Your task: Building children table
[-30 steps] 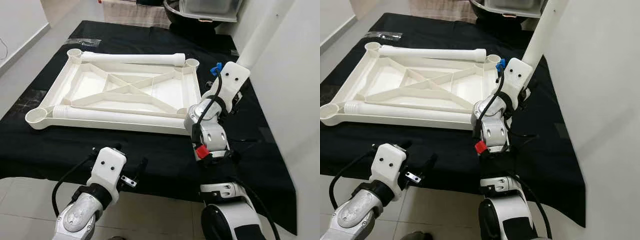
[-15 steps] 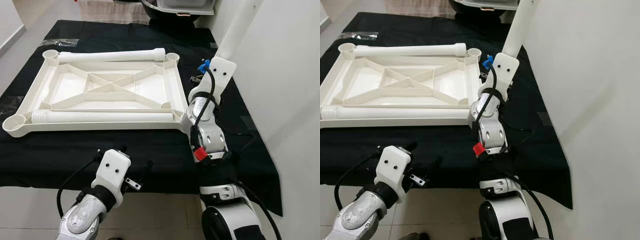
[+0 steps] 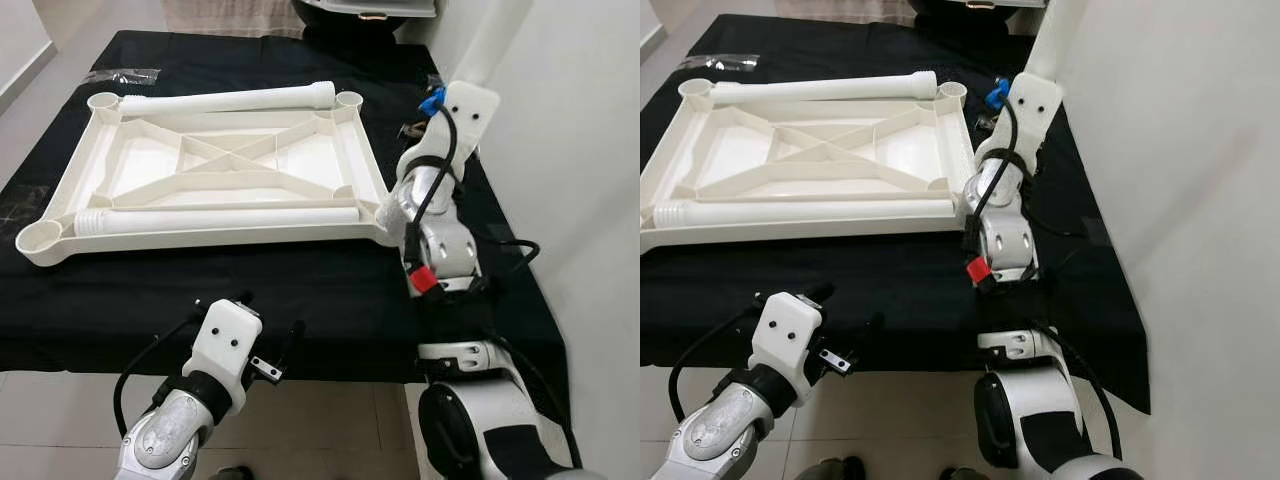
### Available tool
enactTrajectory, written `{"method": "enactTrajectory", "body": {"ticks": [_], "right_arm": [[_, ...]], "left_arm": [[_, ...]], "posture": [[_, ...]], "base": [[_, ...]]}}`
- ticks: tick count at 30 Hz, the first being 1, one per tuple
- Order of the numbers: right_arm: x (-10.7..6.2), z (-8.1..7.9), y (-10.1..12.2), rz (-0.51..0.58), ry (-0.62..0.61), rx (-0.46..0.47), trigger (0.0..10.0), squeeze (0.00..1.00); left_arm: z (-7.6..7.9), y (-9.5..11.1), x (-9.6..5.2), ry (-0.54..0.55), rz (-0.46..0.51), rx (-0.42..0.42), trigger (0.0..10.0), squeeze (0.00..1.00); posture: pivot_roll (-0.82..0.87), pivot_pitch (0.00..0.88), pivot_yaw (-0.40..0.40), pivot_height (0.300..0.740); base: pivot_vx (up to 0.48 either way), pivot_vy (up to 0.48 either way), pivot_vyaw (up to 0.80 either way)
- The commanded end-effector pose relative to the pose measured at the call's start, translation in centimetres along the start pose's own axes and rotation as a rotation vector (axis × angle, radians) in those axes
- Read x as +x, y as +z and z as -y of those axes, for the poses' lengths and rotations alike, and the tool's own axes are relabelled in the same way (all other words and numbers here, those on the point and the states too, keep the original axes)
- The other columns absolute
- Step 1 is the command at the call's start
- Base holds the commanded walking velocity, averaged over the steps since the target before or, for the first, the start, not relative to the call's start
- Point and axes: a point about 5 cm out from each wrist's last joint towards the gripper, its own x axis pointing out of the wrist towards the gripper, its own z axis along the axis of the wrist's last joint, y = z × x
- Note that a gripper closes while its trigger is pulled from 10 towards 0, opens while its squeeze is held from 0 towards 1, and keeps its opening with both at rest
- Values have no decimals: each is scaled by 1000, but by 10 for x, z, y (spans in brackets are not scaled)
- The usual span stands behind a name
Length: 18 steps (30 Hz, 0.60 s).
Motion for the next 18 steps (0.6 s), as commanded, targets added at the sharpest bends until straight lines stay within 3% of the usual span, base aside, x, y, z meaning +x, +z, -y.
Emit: {"method": "enactTrajectory", "body": {"ticks": [1, 2, 3, 4, 5, 9, 13, 14, 15, 18], "right_arm": [[-1, -1, 0, 0, 3, -22, 10000, 0], [-4, 1, -13, -48, -10, -90, 10000, 0], [-4, 1, -13, -48, -10, -90, 10000, 0], [-8, 3, -33, -124, -22, -131, 10000, 0], [-14, 5, -52, -198, -23, -137, 10000, 0], [-22, 4, -75, -275, -17, -108, 10000, 0], [-22, -3, -77, -252, 30, -66, 10000, 0], [-15, -2, -70, -184, 43, -82, 10000, 0], [-15, -2, -70, -184, 43, -82, 10000, 0], [17, 16, -34, 46, -23, -178, 10000, 0]], "left_arm": [[2, -5, 0, -7, -21, 4, 10000, 0], [3, -5, 0, -7, -20, 5, 10000, 0], [3, -5, 0, -7, -20, 5, 10000, 0], [3, -5, 0, -7, -18, 5, 10000, 0], [3, -4, 0, -7, -16, 3, 10000, 0], [3, -4, 0, -4, -15, 4, 10000, 0], [2, -4, -1, -1, -17, 8, 10000, 0], [1, -3, -1, 1, -17, 8, 10000, 0], [1, -3, -1, 1, -17, 8, 10000, 0], [-1, -3, -2, 7, -16, 11, 10000, 0]], "posture": [[118, 165, -84, 740], [114, 164, -84, 740], [114, 164, -84, 740], [114, 167, -86, 740], [116, 169, -86, 740], [123, 171, -85, 740], [127, 172, -86, 740], [131, 172, -86, 740], [131, 172, -86, 740], [127, 174, -88, 740]], "base": [[0, 0, 0], [0, 0, 0], [0, 0, 0], [0, 0, 0], [0, 0, 0], [0, 0, 0], [0, 0, 0], [0, 0, 0], [0, 0, 0], [0, 0, 0]]}}
